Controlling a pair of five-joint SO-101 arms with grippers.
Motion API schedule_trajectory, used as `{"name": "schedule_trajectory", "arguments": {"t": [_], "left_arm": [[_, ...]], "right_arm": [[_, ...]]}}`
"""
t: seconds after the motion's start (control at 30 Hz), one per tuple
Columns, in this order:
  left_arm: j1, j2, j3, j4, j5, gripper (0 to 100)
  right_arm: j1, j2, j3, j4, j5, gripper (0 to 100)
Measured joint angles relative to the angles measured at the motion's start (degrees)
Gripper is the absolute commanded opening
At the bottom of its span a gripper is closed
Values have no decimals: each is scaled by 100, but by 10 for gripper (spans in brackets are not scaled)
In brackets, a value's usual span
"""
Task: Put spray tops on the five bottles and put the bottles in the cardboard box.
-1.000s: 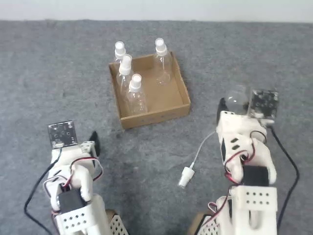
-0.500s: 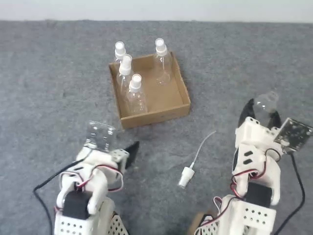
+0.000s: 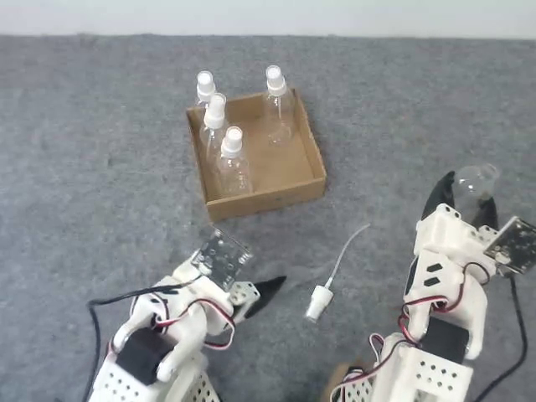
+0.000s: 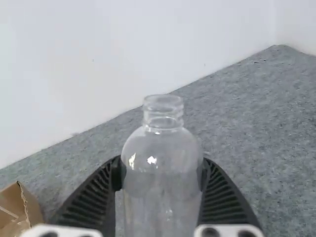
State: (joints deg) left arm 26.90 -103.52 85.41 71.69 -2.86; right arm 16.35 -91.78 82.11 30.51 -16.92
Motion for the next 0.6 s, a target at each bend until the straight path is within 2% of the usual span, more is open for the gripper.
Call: {"name": "schedule_trajectory", "arguments": {"t": [0.3,0.6], "left_arm": [[484,97,0,-273,0,276],[1398,2303,-273,-1354,501,276]], "right_arm": [[18,0,0,0,0,69],[18,-9,123,0,0,69]]}}
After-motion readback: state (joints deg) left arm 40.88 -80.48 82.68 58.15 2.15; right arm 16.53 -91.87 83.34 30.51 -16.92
